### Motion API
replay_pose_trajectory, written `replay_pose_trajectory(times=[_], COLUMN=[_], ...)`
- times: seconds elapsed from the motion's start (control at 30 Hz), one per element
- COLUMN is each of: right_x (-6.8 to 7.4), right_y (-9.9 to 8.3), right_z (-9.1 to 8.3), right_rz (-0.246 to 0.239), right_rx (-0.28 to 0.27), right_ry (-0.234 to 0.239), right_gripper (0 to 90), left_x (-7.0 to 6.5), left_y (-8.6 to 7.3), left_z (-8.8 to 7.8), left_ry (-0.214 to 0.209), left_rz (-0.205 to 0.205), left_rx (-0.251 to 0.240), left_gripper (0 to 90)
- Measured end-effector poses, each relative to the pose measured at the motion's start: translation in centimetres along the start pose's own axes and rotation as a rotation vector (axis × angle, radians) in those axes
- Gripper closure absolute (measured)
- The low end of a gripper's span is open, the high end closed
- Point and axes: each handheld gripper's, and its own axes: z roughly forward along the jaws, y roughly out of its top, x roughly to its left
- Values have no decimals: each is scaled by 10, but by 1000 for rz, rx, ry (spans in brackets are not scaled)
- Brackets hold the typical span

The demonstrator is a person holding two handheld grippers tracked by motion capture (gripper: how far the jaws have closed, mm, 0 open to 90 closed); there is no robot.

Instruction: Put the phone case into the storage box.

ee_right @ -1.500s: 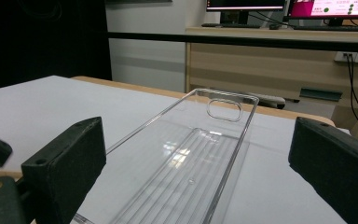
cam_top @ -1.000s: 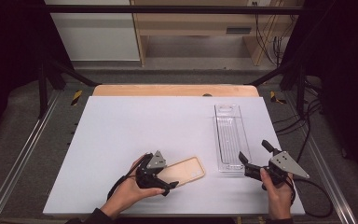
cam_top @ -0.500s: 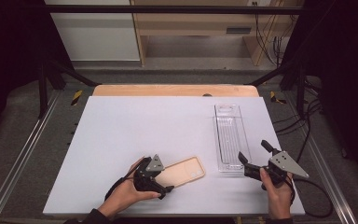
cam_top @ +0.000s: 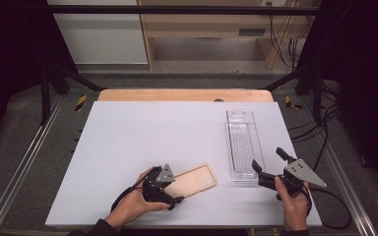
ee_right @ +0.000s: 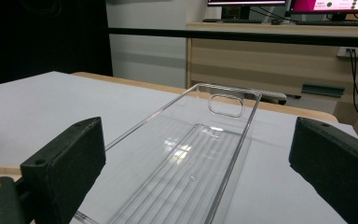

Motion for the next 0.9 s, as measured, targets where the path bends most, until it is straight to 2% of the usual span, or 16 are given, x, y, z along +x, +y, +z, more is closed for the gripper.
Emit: replay_pose_trajectory(times=[0.17, 0.23, 0.27, 0.33, 0.4, 0.53, 0.6, 0.77, 0.9], right_x=[2, 2, 2, 1, 1, 3, 4, 15, 27], right_y=[0, 0, 0, 0, -1, 2, 4, 12, 25], right_z=[0, -1, -1, 0, 1, 1, 2, 2, 5], right_rz=[-7, -12, -14, -20, -27, -33, -44, -28, -58], right_rx=[4, 7, 6, 9, 11, 10, 7, 11, 43], right_ry=[1, -1, -2, -7, -11, -22, -23, -19, -8], right_gripper=[39, 39, 40, 39, 40, 41, 40, 38, 37], left_x=[-4, -7, -7, -6, -4, 1, 5, 12, 15], left_y=[-4, -6, -7, -8, -9, -10, -11, -16, -19], left_z=[-2, -4, -5, -8, -14, -26, -31, -44, -52], left_ry=[30, 69, 86, 104, 147, 234, 262, 329, 375], left_rz=[18, 38, 26, 14, 5, 16, 11, -9, -16], left_rx=[-40, -67, -100, -134, -176, -254, -285, -337, -372], left_gripper=[112, 116, 117, 118, 120, 119, 119, 119, 118])
